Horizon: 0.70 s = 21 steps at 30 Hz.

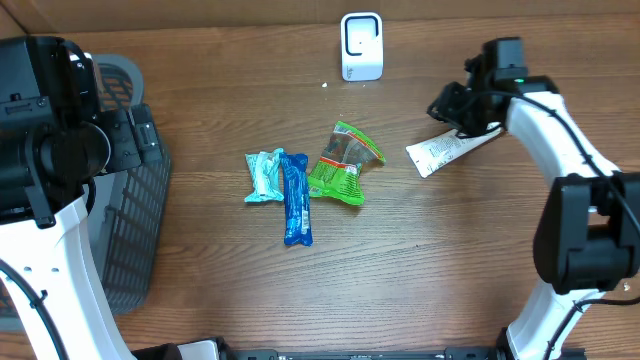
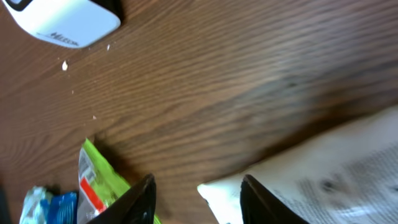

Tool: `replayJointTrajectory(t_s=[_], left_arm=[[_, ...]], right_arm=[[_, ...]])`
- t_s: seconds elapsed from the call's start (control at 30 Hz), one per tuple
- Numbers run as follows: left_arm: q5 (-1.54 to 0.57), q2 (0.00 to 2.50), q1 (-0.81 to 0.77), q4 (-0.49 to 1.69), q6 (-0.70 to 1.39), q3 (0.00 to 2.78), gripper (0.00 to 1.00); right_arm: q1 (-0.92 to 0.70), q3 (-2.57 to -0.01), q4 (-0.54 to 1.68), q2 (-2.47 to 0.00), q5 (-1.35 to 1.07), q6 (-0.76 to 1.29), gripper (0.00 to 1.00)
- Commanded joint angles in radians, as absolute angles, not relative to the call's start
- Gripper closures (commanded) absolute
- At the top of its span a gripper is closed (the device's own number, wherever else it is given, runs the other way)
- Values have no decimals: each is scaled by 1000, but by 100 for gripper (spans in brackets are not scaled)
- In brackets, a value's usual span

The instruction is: Scan the item barcode

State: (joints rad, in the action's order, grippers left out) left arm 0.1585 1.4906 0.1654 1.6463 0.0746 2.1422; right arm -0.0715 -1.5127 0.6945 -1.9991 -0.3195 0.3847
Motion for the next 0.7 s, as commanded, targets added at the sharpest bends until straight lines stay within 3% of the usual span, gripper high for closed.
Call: replayJointTrajectory(t_s=[0.0,0.23,0.67], left_arm=[[164,1493,170,1645,64,2160,0],[164,1493,170,1645,64,2160,1],[164,1493,170,1645,64,2160,0]], right_arm=[[-106,-1516,678,-2057,-218,455,57],[-111,-1504,765,-2072,-63,477,55],[-74,-1515,1081,-2069,-132,332,44]])
